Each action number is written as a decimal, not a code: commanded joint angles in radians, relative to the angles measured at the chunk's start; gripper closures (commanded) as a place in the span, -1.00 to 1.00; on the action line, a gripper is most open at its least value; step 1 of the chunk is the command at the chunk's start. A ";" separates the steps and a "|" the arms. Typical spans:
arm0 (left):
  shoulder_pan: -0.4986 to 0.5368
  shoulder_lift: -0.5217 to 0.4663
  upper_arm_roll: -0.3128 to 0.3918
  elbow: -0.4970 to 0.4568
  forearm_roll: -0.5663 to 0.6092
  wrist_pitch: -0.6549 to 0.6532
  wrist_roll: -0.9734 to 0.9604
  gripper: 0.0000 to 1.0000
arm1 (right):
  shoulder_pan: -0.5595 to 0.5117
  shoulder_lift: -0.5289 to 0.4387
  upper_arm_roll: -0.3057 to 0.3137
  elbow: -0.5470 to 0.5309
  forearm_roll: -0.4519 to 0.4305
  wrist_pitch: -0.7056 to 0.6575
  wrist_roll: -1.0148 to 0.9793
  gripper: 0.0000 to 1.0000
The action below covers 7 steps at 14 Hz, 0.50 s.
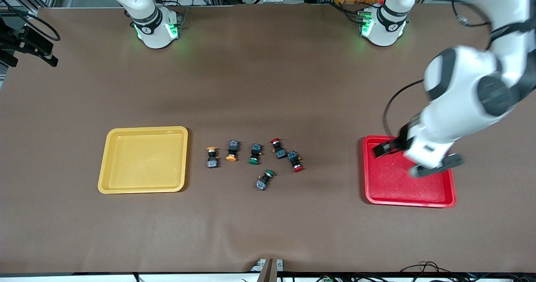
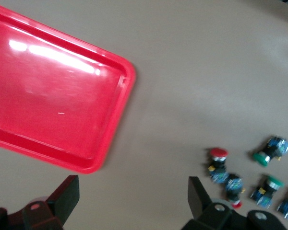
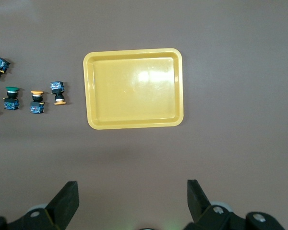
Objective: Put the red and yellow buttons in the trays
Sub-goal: 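Reach the left gripper to the button pile and grasp a red button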
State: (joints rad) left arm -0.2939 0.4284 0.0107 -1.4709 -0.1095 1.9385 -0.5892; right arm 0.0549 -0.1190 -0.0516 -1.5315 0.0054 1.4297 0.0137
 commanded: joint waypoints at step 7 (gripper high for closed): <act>-0.169 0.263 0.012 0.075 -0.015 0.262 -0.317 -1.00 | 0.019 -0.011 -0.002 -0.009 0.015 -0.002 0.008 -1.00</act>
State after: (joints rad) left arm -0.4323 0.6412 0.0097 -1.4372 -0.1096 2.1644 -0.8644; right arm 0.0645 -0.1190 -0.0498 -1.5316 0.0105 1.4278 0.0137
